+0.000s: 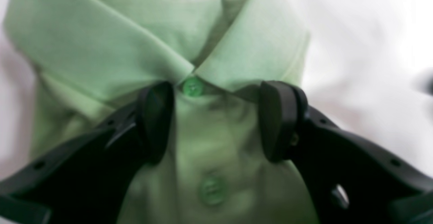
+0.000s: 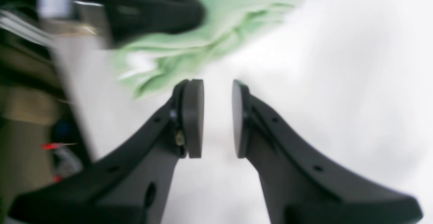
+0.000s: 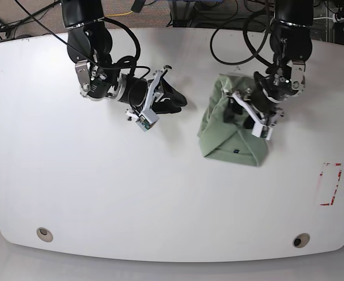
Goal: Fold the T-shirt properly
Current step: 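Grasp the folded shirt with the left gripper and carry it to the table edge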
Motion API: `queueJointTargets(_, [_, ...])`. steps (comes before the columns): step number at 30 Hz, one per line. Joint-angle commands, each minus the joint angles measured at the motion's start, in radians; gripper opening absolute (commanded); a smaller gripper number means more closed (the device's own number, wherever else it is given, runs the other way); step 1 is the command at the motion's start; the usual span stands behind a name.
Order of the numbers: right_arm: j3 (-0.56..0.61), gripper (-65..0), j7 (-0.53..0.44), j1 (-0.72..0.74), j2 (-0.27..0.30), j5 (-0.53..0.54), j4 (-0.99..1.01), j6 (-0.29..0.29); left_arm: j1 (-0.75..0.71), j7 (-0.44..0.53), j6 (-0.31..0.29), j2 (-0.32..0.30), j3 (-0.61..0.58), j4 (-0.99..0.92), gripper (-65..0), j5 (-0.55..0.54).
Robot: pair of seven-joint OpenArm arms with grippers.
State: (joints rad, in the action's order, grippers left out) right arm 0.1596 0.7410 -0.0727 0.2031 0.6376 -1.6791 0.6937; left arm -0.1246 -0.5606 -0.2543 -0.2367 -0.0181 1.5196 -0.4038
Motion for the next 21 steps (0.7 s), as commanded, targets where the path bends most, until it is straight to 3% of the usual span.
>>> queueJointTargets(1, [-0.007, -51.7, -0.019, 0.015, 0.042, 0.060, -0.037, 0.004, -0.014, -0.077, 0.033, -0.071, 0.100, -0.038, -26.8, 0.042])
queueJointTargets(3, [-0.007, -51.8, -0.019, 0.017, 0.054, 0.095, -0.042, 0.002, -0.010, -0.077, 0.010, -0.115, 0.166, -0.064, -26.8, 0.046])
queueJointTargets(5, [-0.010, -51.8, -0.019, 0.017, 0.063, 0.129, -0.062, 0.002, -0.008, -0.078, -0.061, -0.178, 0.238, -0.107, -26.8, 0.046])
queueJointTargets(10, [-0.048, -51.8, -0.019, 0.007, 0.081, 0.140, -0.100, 0.002, -0.007, -0.078, -0.178, -0.269, 0.379, -0.189, -26.8, 0.046])
queueJointTargets(17, [-0.078, -51.4, -0.019, -0.019, 0.083, 0.138, -0.129, 0.004, 0.010, -0.075, -0.253, -0.408, 0.458, -0.287, -26.8, 0.046])
queueJointTargets(21, [-0.079, -51.4, -0.019, -0.025, 0.083, 0.132, -0.129, 0.004, 0.018, -0.054, -0.257, -0.467, 0.475, -0.321, -26.8, 0.046])
